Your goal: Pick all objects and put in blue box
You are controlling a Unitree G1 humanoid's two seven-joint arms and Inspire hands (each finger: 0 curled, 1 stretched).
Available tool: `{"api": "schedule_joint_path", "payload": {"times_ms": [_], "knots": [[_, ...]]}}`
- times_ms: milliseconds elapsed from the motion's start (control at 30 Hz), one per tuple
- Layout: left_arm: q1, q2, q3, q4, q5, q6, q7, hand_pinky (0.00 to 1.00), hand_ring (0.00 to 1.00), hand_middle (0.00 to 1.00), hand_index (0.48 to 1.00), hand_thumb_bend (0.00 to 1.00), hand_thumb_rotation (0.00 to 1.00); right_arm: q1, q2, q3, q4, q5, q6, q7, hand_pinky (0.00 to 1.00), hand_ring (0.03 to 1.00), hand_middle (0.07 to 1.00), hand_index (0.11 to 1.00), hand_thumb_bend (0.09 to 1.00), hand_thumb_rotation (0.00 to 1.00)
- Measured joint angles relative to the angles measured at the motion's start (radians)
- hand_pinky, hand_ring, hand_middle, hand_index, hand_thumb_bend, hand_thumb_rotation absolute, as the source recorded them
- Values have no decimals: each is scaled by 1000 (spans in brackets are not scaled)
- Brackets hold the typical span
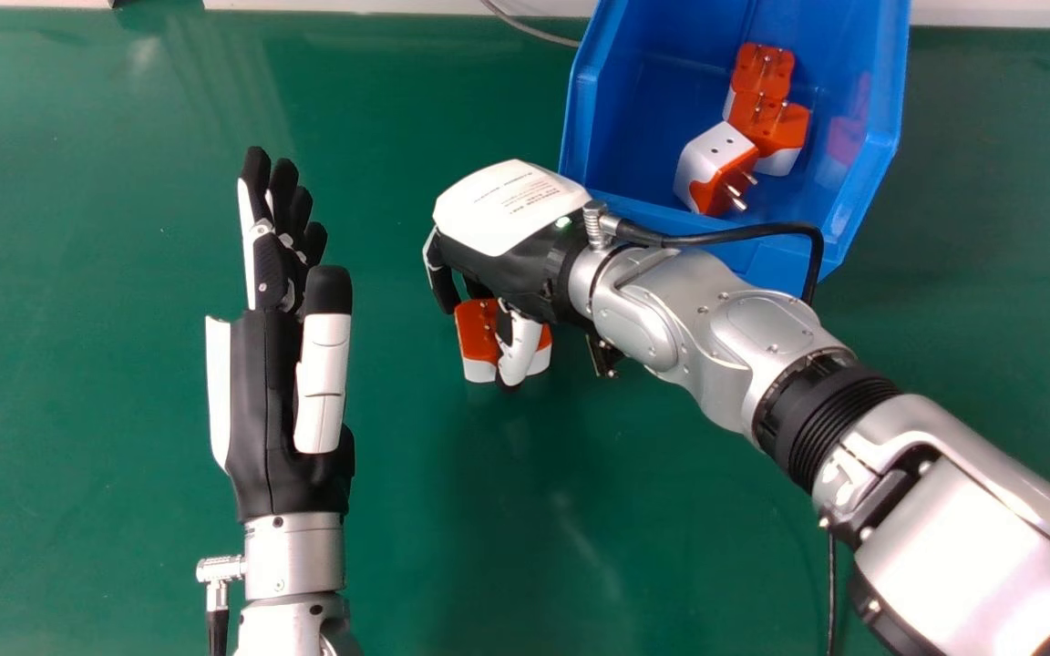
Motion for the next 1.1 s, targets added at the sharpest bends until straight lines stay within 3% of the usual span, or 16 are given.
{"api": "schedule_joint_path", "payload": {"times_ms": [467,700,800,1100], "knots": [[0,0,1,3,2,-2,9,1000,1000,1000,1000,801,882,20,-22,-22,-50,14,-11,-2,363,415,509,582,532,9],[1,0,2,9,9,-9,16,1000,1000,1000,1000,800,883,47,-69,-46,-217,16,9,0,351,408,503,580,527,7],[2,0,2,9,22,-11,19,1000,1000,1000,1000,800,883,67,-88,-62,-299,18,23,7,351,408,503,580,527,7],[2,0,1,9,21,-11,19,1000,1000,1000,1000,804,885,143,-129,-130,-502,45,83,56,348,404,509,560,522,4]]}}
